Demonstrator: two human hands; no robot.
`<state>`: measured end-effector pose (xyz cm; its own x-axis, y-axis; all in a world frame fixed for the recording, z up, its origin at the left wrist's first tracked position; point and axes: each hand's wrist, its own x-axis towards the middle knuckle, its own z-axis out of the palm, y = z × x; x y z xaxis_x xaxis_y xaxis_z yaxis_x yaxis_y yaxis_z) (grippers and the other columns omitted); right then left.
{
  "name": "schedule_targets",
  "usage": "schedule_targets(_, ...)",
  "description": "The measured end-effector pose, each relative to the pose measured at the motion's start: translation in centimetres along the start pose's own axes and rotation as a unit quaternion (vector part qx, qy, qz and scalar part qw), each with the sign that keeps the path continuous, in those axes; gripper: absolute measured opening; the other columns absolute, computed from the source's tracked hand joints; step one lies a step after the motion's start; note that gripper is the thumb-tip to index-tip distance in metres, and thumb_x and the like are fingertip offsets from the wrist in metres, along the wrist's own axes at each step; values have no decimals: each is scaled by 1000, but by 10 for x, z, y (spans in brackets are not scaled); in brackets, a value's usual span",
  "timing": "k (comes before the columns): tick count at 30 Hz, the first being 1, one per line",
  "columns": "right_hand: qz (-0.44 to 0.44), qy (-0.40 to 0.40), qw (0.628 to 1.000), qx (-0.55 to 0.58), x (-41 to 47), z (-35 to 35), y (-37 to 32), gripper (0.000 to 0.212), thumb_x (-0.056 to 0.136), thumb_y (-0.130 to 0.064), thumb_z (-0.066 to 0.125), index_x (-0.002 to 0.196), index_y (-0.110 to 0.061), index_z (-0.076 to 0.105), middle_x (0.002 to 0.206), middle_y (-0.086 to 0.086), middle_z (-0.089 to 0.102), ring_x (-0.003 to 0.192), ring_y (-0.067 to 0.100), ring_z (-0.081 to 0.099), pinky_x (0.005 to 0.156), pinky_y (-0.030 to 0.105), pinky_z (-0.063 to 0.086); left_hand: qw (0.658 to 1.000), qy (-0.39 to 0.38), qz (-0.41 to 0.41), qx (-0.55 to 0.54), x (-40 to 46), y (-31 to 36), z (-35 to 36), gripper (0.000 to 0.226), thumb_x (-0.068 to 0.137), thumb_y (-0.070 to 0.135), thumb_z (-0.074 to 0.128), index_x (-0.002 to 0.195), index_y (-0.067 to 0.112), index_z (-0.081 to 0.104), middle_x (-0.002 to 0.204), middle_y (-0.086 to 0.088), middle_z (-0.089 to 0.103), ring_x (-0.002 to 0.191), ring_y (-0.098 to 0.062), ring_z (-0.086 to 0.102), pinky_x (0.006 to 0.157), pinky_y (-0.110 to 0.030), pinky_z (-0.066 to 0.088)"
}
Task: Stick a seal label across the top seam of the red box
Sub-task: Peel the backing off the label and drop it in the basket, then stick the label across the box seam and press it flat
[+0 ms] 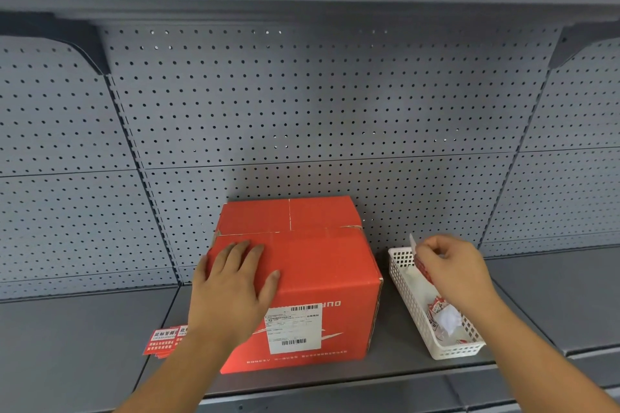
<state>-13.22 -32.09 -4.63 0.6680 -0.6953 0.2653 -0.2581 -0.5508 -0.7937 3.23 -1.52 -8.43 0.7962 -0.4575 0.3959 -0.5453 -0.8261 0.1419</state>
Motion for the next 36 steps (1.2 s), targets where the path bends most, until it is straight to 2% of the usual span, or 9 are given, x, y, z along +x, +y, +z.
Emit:
schedule_targets(4, -36, 18, 999, 21, 1, 3, -24, 25, 85, -13, 65, 61, -20, 69, 77, -6, 72, 69, 3, 62, 65, 31, 45, 1000, 6, 0, -19, 0, 0, -5, 59, 94, 68, 35, 135, 34, 58, 146, 7, 57, 140, -20, 45, 120, -56, 27)
schedule_targets(8, -96, 16, 994, 43, 3, 15, -54, 21, 85, -11, 68, 67, -19, 73, 79, -8, 72, 72, 5, 64, 67, 28, 48, 999, 12, 1, -43, 7, 8, -14, 45, 90, 59, 46, 122, 34, 66, 131, 10, 64, 127, -20, 55, 116, -52, 35)
schedule_targets(12, -171, 2, 985, 33, 6, 40, -84, 12, 82, -15, 70, 73, -21, 74, 83, -10, 71, 75, 9, 65, 72, 33, 53, 984, 39, 15, -174, 24, 23, -24, 17, 91, 40, 62, 105, 34, 71, 108, 13, 71, 102, -15, 65, 91, -41, 52)
schedule_targets(16, -250, -24, 968, -16, 7, 66, -107, 9, 82, -19, 70, 74, -20, 73, 83, -8, 70, 72, 7, 63, 73, 31, 53, 915, -4, -31, -401, 46, 44, -43, 9, 95, 30, 66, 90, 28, 74, 81, 13, 74, 76, 0, 66, 74, -20, 51)
schedule_targets(20, -316, -49, 946, -57, 8, 91, -121, 16, 85, -29, 64, 73, -19, 67, 83, -6, 66, 71, 16, 61, 69, 39, 54, 827, -70, -130, -542, 61, 53, -54, 31, 96, 45, 61, 86, 20, 76, 84, -3, 79, 82, -25, 75, 76, -42, 64)
schedule_targets(22, -335, -65, 937, -72, 8, 101, -125, 16, 85, -28, 62, 75, -17, 66, 86, -5, 65, 75, 18, 60, 68, 41, 54, 784, -115, -175, -585, 67, 52, -54, 36, 96, 47, 62, 93, 14, 77, 92, -8, 81, 88, -27, 76, 77, -38, 64)
schedule_targets(26, -351, -100, 929, -69, 10, 115, -127, 19, 87, -32, 62, 81, -16, 69, 90, -6, 66, 83, 15, 61, 73, 39, 54, 737, -147, -201, -628, 72, 40, -48, 30, 94, 37, 66, 95, 8, 77, 90, -11, 79, 82, -18, 75, 78, -32, 62)
schedule_targets(32, -316, -57, 944, -74, 25, 123, -115, 12, 92, -29, 65, 95, -19, 72, 99, -7, 69, 100, 15, 55, 90, 37, 49, 732, -118, -234, -628, 80, 27, -39, 17, 97, 19, 64, 95, 6, 75, 83, -8, 77, 71, -14, 73, 73, -30, 63)
schedule_targets(36, -227, -26, 968, -102, 36, 124, -108, 30, 92, -38, 60, 115, -19, 65, 106, -2, 69, 103, 21, 55, 89, 41, 49, 743, -112, -229, -619, 87, 20, -34, 18, 99, 21, 63, 96, 8, 75, 84, -6, 78, 73, -12, 73, 76, -30, 63)
